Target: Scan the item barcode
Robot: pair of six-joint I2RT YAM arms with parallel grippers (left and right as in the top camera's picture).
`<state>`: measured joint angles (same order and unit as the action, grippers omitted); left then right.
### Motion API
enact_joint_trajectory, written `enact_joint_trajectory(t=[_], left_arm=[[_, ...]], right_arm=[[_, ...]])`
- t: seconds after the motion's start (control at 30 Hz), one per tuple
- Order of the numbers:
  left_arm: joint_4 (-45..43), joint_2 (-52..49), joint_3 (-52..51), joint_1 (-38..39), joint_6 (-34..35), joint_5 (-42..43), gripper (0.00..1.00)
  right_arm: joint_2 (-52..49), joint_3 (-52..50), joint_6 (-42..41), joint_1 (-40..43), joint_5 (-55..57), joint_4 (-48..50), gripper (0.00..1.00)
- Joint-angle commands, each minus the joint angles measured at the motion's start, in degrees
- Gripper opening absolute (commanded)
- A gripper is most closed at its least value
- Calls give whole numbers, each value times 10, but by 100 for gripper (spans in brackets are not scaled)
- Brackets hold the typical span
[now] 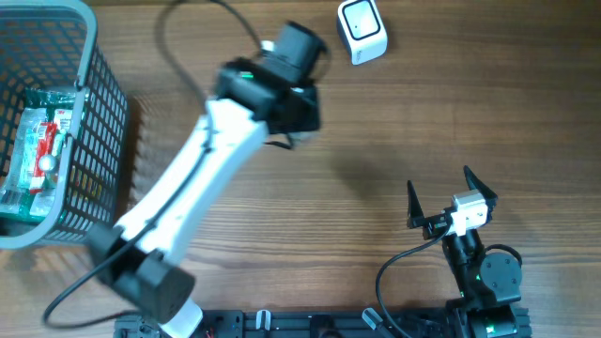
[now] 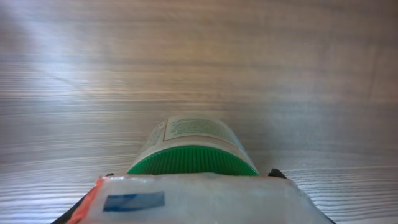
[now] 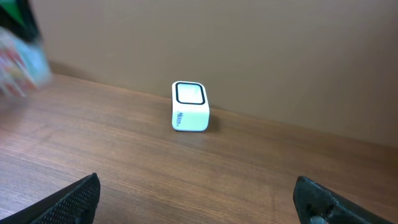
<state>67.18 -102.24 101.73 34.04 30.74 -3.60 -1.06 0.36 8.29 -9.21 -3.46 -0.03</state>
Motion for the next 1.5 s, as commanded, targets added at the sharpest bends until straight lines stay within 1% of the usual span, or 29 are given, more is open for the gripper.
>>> enact_joint_trajectory(t=[0.0,0.07,0.17,0.27,0.37,0.73,0.87,0.93,0.97,1.0,1.03,1.1,1.13,1.17,1.2,1.3,1.37,1.4,1.47], left_arm=[[-30,-51,6,58,32,-25,25],[-58,-84,6,93,32,-25,23],[-113,-136,6,145,32,-25,23],[-145,-165,6,165,33,-26,23],[-156,-186,6,167,57,-53,23],[-186,-232,5,166,58,-72,23],[-186,-243,4,167,75,-72,24],[-186,-243,4,167,75,-72,30],[-185,-243,4,167,75,-72,36],[-183,-243,4,167,75,-72,43],[-183,-243,4,169,75,-68,59],[-182,-243,4,170,74,-66,77],[-184,-243,4,171,70,-66,80],[-184,-243,5,171,67,-66,85],[-184,-240,7,170,55,-66,86],[-188,-224,14,167,-17,-66,90],[-188,-210,14,167,-67,-90,90],[-177,-207,14,167,-111,-95,99],[-177,-207,14,167,-194,-95,97]], right_arm=[[2,-1,7,3,-9,2,100],[2,-1,7,3,-9,2,100],[2,-1,7,3,-9,2,100],[2,-1,7,3,-9,2,100],[2,-1,7,3,-9,2,100],[2,-1,7,3,-9,2,100],[2,-1,7,3,-9,2,100],[2,-1,7,3,-9,2,100],[2,-1,7,3,-9,2,100],[2,-1,7,3,-9,2,100],[2,-1,7,3,-9,2,100],[2,-1,7,3,-9,2,100],[2,-1,7,3,-9,2,100],[2,-1,7,3,-9,2,100],[2,-1,7,3,-9,2,100],[2,-1,7,3,-9,2,100],[2,-1,7,3,-9,2,100],[2,-1,7,3,-9,2,100],[2,-1,7,3,-9,2,100]])
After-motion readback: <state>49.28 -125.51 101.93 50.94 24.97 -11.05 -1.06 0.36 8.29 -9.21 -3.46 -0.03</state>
